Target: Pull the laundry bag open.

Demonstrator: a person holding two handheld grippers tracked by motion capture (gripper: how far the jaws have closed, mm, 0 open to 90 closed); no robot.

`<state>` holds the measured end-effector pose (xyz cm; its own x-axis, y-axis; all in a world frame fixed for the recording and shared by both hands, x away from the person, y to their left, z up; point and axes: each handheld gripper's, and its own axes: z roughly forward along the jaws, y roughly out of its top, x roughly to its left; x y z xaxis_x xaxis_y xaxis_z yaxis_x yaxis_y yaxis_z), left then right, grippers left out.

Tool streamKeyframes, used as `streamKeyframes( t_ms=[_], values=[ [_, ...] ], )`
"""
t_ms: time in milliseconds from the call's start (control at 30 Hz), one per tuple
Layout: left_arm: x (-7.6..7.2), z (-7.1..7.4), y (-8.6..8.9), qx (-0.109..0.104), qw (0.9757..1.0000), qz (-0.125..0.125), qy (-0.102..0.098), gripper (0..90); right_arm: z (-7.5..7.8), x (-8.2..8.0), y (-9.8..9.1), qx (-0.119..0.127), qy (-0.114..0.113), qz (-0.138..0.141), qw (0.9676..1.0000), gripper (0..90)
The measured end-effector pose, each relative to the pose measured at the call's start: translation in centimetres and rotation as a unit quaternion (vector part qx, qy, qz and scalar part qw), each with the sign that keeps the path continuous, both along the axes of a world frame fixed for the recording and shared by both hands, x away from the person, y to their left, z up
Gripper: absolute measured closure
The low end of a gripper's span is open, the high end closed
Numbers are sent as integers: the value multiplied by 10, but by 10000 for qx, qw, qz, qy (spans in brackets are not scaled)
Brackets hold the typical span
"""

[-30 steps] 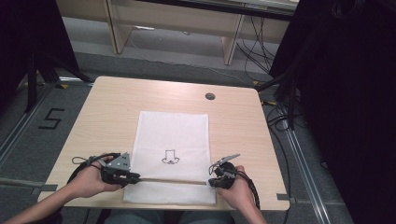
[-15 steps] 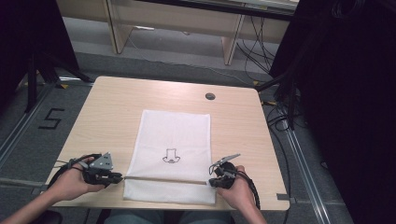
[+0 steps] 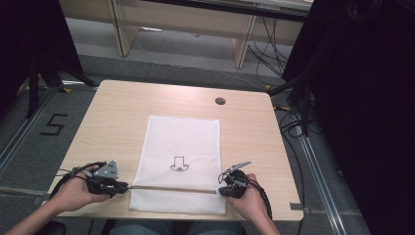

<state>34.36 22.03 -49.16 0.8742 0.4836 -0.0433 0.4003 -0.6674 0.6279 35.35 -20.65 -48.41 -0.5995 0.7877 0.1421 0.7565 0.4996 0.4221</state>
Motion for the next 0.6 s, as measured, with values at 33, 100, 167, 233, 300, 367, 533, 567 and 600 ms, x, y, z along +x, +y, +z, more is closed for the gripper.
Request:
streamKeyframes(
  t_ms=[33, 100, 167, 233, 300, 367, 533, 567, 600],
  values=[
    [1, 2, 1, 22, 9999, 38, -125, 799, 0, 0, 0, 14, -18, 5, 10000, 872],
    [2, 4, 5, -209, 9992, 186, -284, 717, 3, -1, -1, 21, -184, -22, 9998, 798],
    [3, 6, 9, -566, 9971, 339, -369, 641, 7, -3, -1, 40, -352, -46, 9994, 757],
    [4, 7, 14, -958, 9935, 489, -373, 555, 10, -5, -3, 135, -520, -63, 9985, 720],
    [6, 7, 17, -1099, 9911, 637, -403, 487, 11, -5, -4, 189, -608, -136, 9979, 703],
    [8, 8, 17, -1258, 9880, 762, -473, 451, 11, -6, -6, 209, -610, -163, 9978, 693],
    [12, 10, 20, -1330, 9844, 966, -636, 392, 11, -5, -5, 217, -724, -98, 9971, 647],
    [13, 10, 21, -1277, 9833, 1078, -716, 384, 10, -6, -4, 280, -772, -110, 9966, 631],
    [14, 8, 22, -1242, 9827, 1149, -747, 381, 12, -7, -2, 254, -761, -6, 9968, 609]
  ],
)
